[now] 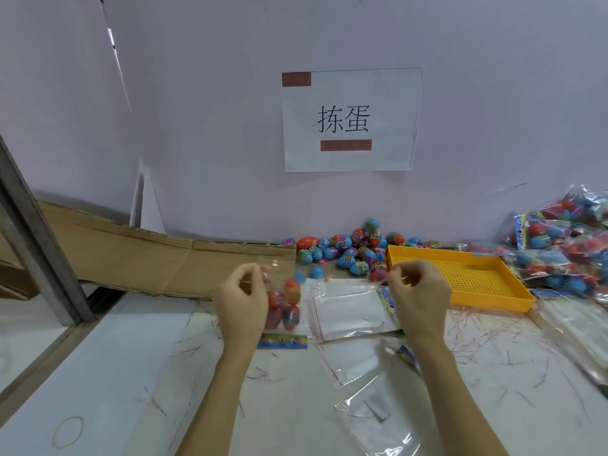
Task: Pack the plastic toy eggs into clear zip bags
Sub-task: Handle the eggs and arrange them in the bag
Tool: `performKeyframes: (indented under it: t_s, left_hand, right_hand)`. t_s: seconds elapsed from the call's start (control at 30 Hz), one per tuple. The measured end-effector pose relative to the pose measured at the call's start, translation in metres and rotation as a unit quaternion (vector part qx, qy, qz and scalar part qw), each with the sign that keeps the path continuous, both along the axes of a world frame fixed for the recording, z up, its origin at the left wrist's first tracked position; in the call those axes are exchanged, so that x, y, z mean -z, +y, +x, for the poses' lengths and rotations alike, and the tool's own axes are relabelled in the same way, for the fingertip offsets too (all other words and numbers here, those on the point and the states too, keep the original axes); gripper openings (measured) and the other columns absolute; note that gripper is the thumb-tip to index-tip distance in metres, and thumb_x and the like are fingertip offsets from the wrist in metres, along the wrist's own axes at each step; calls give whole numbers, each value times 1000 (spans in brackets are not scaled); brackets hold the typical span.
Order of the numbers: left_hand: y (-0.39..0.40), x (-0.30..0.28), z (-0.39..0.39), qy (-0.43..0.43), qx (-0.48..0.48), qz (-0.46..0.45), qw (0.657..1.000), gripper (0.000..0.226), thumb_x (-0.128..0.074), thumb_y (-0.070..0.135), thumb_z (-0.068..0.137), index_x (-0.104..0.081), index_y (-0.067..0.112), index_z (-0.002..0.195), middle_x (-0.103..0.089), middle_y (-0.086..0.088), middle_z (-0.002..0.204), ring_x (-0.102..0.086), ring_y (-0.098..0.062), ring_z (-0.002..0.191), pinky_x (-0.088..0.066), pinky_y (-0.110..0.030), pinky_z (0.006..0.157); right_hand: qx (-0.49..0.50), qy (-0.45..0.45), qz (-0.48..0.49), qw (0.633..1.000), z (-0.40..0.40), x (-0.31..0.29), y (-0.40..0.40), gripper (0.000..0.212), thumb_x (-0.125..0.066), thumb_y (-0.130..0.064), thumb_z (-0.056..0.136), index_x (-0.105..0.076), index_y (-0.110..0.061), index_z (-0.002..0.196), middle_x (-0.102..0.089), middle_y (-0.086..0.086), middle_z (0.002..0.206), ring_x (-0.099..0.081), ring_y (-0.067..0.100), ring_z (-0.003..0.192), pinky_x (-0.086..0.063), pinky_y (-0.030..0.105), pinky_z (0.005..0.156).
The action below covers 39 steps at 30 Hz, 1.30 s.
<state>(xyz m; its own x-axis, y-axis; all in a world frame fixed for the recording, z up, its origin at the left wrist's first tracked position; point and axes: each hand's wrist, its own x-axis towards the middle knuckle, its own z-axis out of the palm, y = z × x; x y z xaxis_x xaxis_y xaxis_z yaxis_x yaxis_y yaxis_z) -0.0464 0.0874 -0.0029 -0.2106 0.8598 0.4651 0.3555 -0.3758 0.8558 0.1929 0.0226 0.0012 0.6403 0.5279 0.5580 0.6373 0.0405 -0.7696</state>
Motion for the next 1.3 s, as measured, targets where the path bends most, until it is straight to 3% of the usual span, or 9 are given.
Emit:
performKeyframes:
  t_s: [0.13, 0.23, 0.4, 0.57, 0.63, 0.7, 0.83, 1.13, 1.3]
  left_hand:
    - [6, 1, -8, -92, -42, -35, 994, 19, -56, 18, 105, -71, 24, 95, -70, 12, 85, -64, -5, 85, -53, -28, 71]
    - [7, 4, -6, -112, -16, -65, 991, 19, -55, 19, 106, -72, 22, 98, -72, 5, 88, -66, -12, 89, -55, -30, 75]
    - [5, 3, -1, -121, 27, -74, 990, 22, -57, 20, 105, -70, 31, 92, -73, 8, 85, -67, -11, 90, -56, -28, 75]
    - [3, 1, 1, -123, 97, -84, 984, 20, -60, 18, 104, -74, 29, 94, -74, 16, 87, -69, -3, 87, -56, -22, 72]
    - [2, 1, 2, -136, 136, -95, 977, 18, -60, 19, 103, -76, 26, 96, -75, 12, 87, -71, -8, 85, -57, -20, 66]
    - [-1, 0, 5, -147, 163, -98, 971, 17, -61, 19, 103, -76, 24, 97, -76, 6, 85, -71, -9, 78, -58, -20, 62]
    - [-3, 2, 10, -131, 184, -103, 969, 18, -62, 20, 103, -77, 26, 97, -77, 2, 83, -71, -12, 75, -59, -29, 60]
    - [-3, 3, 9, -120, 276, -158, 941, 17, -61, 22, 103, -78, 19, 102, -79, -1, 93, -72, -10, 76, -53, -17, 64]
    - [2, 5, 3, -116, 264, -173, 942, 17, -69, 9, 97, -80, 20, 103, -80, 1, 94, -76, -15, 82, -59, -22, 70]
  right_hand:
    - [15, -18, -83, 996, 26, 8, -6, 11, -76, -14, 91, -80, -8, 98, -76, 5, 89, -62, 9, 74, -43, 16, 67]
    - [26, -8, -111, 993, 29, 12, -5, 11, -79, -20, 88, -81, -9, 89, -70, -3, 72, -60, 2, 67, -39, 14, 60]
    - [113, 52, -196, 973, 48, 18, -6, 39, -66, -36, 98, -71, -1, 81, -61, 4, 67, -53, 16, 61, -34, 25, 53]
    - [175, 76, -113, 975, 41, 7, -8, 22, -52, -1, 101, -57, -3, 123, -63, 14, 98, -58, 26, 82, -47, 36, 65]
    - [130, 15, -16, 991, 25, -2, -9, 30, -55, 4, 98, -57, -6, 125, -61, 7, 102, -56, 19, 85, -48, 31, 67]
    - [-22, 18, 37, 999, 4, -8, -7, 23, -61, -4, 98, -63, -15, 118, -65, -7, 93, -61, 10, 78, -50, 18, 63]
    - [-313, 106, -86, 940, -39, -4, 5, 17, -72, -30, 92, -71, -30, 109, -75, -17, 92, -71, 3, 87, -58, 18, 72]
    - [-309, 168, -79, 933, -40, 6, 8, 5, -75, -20, 92, -78, -23, 91, -76, -10, 83, -73, 10, 80, -58, 21, 64]
    - [-326, 218, -83, 916, -34, -1, 2, 6, -77, -22, 89, -81, -19, 92, -78, -3, 85, -74, 13, 82, -59, 21, 67]
